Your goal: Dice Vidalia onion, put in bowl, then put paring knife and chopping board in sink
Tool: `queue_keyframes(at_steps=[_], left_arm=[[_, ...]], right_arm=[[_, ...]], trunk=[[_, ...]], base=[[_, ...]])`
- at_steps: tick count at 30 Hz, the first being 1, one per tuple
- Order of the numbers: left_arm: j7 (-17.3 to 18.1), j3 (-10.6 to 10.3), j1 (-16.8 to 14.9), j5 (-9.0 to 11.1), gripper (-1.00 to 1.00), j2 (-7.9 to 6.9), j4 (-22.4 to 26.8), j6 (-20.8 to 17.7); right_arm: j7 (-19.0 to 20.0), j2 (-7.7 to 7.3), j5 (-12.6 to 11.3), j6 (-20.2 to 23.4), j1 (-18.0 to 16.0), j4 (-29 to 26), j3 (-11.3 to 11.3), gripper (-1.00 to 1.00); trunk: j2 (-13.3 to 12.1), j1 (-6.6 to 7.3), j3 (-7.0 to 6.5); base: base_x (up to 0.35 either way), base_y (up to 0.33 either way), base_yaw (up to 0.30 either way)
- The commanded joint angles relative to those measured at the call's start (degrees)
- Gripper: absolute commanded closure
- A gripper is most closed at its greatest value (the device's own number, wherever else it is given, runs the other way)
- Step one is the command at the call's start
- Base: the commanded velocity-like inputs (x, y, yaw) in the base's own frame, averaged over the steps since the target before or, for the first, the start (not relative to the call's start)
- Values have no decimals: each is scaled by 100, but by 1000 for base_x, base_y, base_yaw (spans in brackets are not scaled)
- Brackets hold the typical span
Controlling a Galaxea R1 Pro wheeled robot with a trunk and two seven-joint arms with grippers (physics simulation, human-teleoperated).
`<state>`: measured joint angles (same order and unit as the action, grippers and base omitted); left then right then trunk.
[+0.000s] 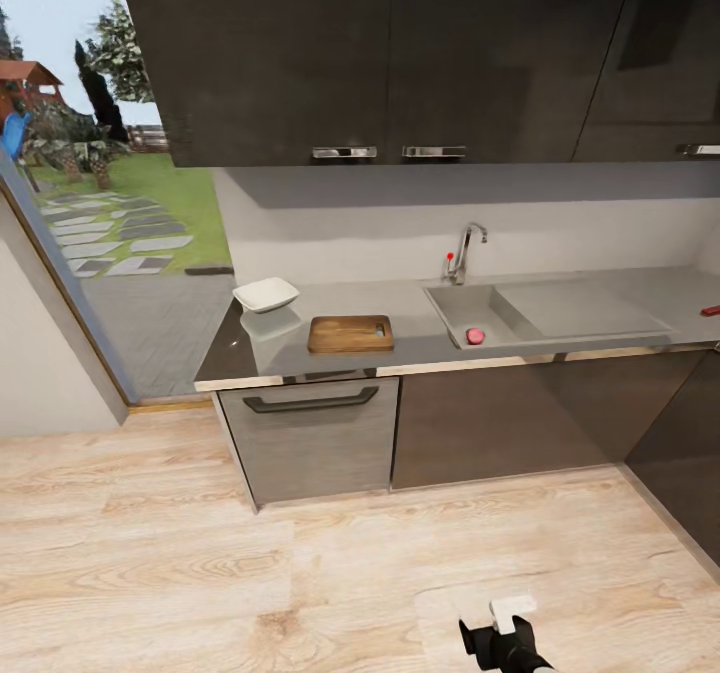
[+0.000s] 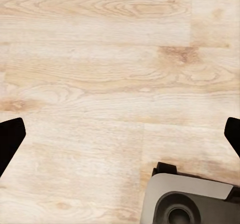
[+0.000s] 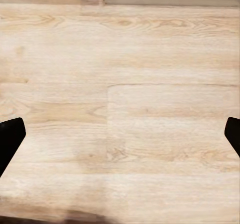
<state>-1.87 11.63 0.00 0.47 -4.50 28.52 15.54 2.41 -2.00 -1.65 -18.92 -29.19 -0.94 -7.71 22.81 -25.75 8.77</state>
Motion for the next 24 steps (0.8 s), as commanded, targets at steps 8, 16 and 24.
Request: queue_keyframes(at_steps=[8, 16, 24], left_arm=[[-15, -3, 0, 0, -100, 9, 5, 11], [-15, -3, 0, -3, -100, 11, 4, 11], [-15, -10, 0, -3, -100, 36, -3, 11]], right_arm=[[20, 4, -20, -16, 8, 6, -29, -100], [26, 7, -23, -17, 10, -2, -29, -100], [23, 15, -28, -17, 10, -3, -29, -100]], trunk=[[11, -3, 10], [11, -3, 10], [11, -3, 9]], base=[[0, -33, 0], [0, -251, 0], [0, -301, 6]])
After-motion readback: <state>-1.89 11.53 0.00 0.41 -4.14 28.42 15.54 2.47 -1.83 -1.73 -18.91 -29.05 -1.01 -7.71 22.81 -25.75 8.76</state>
